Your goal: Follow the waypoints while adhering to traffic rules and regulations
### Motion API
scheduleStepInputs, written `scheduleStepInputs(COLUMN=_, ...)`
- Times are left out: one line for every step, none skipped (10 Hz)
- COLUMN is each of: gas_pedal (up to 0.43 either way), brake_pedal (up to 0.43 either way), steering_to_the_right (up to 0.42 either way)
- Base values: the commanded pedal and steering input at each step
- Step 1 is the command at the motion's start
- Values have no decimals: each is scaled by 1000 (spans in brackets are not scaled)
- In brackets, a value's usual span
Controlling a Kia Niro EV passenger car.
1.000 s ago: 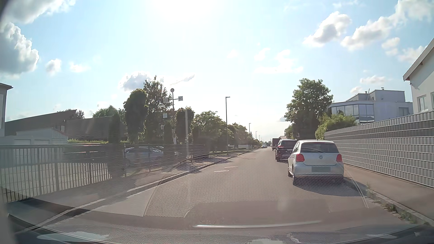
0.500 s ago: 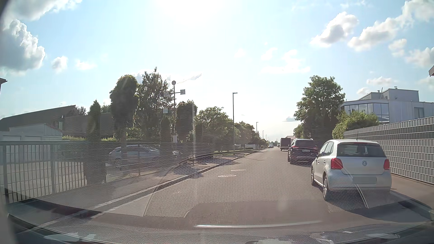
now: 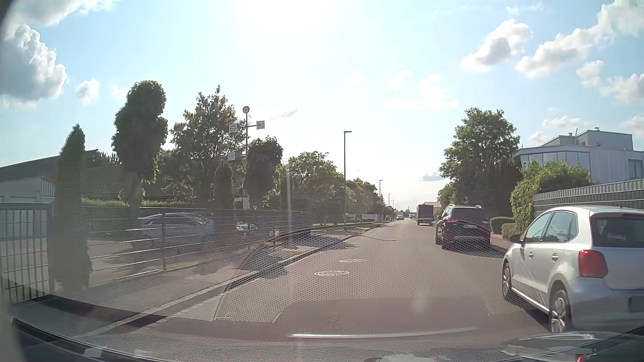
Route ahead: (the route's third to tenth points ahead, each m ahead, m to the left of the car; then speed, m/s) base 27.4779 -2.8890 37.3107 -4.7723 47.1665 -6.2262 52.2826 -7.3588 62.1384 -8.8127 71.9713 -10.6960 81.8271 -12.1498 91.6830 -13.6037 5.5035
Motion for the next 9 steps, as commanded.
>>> scheduleStepInputs(gas_pedal=138, brake_pedal=12, steering_to_the_right=48)
scheduleStepInputs(gas_pedal=138, brake_pedal=12, steering_to_the_right=52)
scheduleStepInputs(gas_pedal=138, brake_pedal=12, steering_to_the_right=51)
scheduleStepInputs(gas_pedal=138, brake_pedal=12, steering_to_the_right=50)
scheduleStepInputs(gas_pedal=138, brake_pedal=12, steering_to_the_right=52)
scheduleStepInputs(gas_pedal=150, brake_pedal=12, steering_to_the_right=55)
scheduleStepInputs(gas_pedal=157, brake_pedal=12, steering_to_the_right=57)
scheduleStepInputs(gas_pedal=197, brake_pedal=12, steering_to_the_right=57)
scheduleStepInputs(gas_pedal=209, brake_pedal=12, steering_to_the_right=56)
